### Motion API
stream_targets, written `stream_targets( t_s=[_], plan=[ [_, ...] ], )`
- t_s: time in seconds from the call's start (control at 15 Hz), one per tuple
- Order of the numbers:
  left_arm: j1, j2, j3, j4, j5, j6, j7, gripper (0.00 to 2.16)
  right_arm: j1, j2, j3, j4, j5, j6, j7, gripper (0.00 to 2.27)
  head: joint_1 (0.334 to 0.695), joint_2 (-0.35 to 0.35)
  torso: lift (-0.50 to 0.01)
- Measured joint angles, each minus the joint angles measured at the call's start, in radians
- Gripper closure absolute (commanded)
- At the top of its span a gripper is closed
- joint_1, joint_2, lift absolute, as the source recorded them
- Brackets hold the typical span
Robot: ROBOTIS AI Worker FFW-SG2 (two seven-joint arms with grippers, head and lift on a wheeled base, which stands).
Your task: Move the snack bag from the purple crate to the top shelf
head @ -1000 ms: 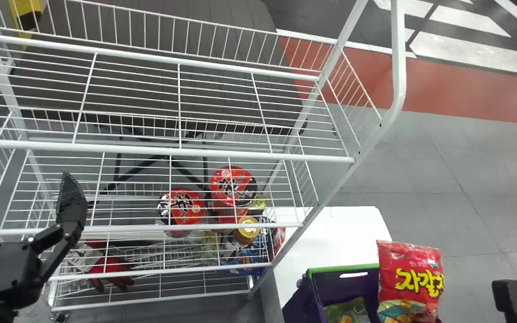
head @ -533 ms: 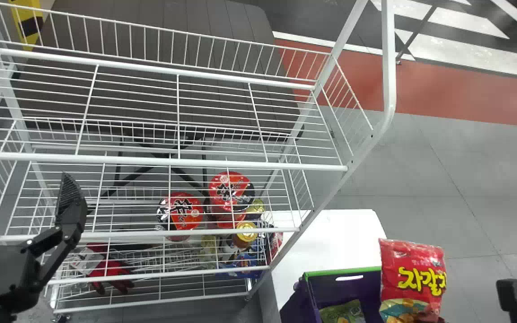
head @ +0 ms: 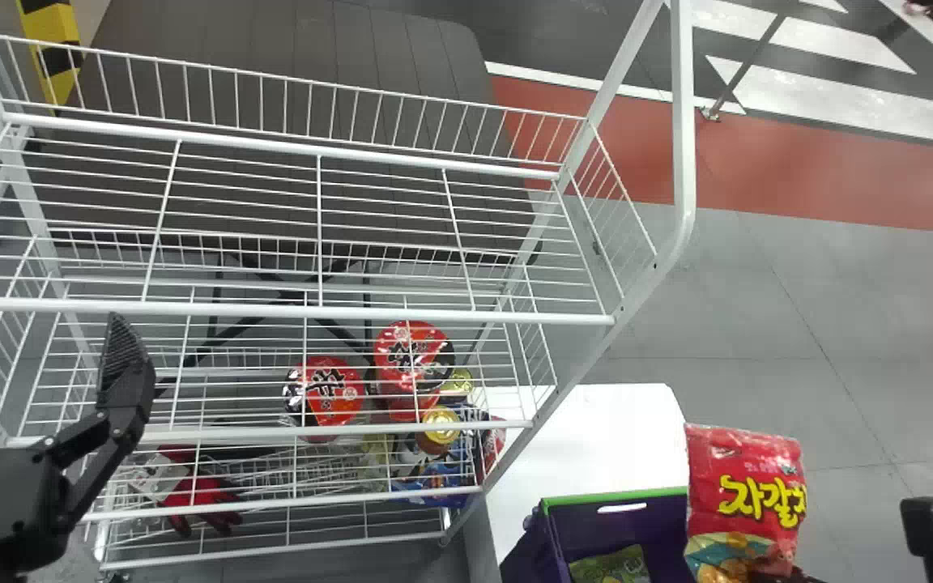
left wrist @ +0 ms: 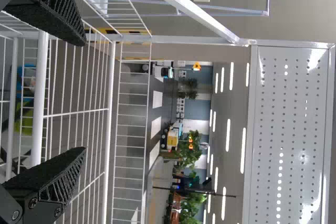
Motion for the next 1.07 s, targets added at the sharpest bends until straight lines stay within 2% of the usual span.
stream_targets(
  t_s=[1.07],
  plan=[
    [0.025, 0.0, -0.013, -0.028, -0.024, 0.003, 0.004, 0.1, 0.003, -0.001, -0.008, -0.021, -0.005, 0.016, 0.025, 1.62, 0.695, -0.35, 0.0]
  ],
)
